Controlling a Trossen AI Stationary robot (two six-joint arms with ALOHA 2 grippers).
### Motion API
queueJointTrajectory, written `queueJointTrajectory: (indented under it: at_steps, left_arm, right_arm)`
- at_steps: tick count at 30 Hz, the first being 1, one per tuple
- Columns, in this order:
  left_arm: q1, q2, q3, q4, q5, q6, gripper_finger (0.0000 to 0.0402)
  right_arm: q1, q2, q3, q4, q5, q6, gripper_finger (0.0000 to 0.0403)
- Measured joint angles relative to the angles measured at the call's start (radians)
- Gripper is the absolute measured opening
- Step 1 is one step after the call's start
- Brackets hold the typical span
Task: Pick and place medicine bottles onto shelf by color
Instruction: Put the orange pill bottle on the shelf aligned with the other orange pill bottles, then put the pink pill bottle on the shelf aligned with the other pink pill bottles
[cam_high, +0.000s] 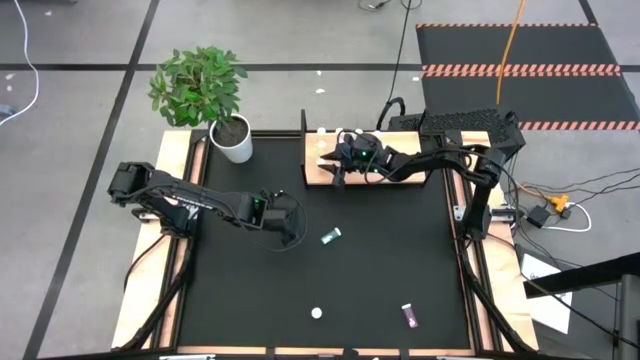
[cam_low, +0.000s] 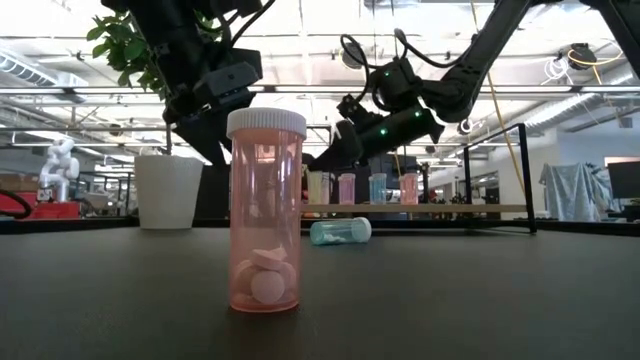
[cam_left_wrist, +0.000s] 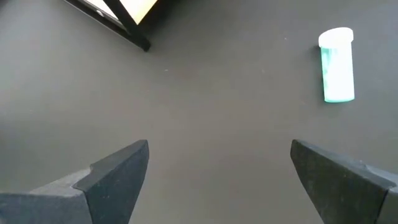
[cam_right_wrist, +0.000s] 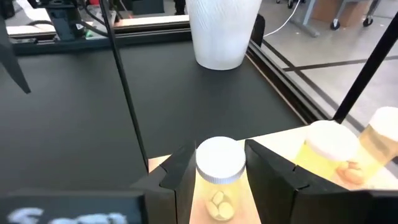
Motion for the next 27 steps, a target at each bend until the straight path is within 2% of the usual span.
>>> queueJointTrajectory:
  at_steps: [6, 9, 12, 17, 20, 23, 27]
  left_arm:
    - [0.033, 0.000, 0.000, 0.002, 0.051, 0.021, 0.0392]
    - [0.052, 0.000, 0.000, 0.004, 0.068, -0.028, 0.0392]
    - [0.070, -0.011, 0.000, 0.034, 0.123, -0.084, 0.0392]
    - [0.066, -0.031, -0.001, 0.076, 0.168, -0.070, 0.0392]
    - [0.064, -0.042, 0.001, 0.111, 0.191, -0.063, 0.0392]
    - [0.071, -0.039, -0.001, 0.104, 0.264, -0.092, 0.0392]
    - [0.068, -0.038, -0.001, 0.107, 0.285, -0.106, 0.0392]
  right_arm:
    - [0.000, 0.000, 0.000, -0.005, 0.000, 0.020, 0.0123]
    - [-0.001, 0.000, 0.000, -0.003, 0.000, 0.020, 0.0129]
    - [-0.009, 0.000, 0.000, -0.003, 0.000, 0.036, 0.0149]
    - [-0.015, -0.012, 0.000, -0.001, 0.000, 0.069, 0.0194]
    - [-0.014, -0.044, 0.000, 0.001, -0.006, 0.079, 0.0219]
    - [-0.014, -0.085, 0.000, -0.012, -0.052, 0.096, 0.0237]
    - [-0.005, -0.209, -0.002, -0.099, -0.055, 0.100, 0.0252]
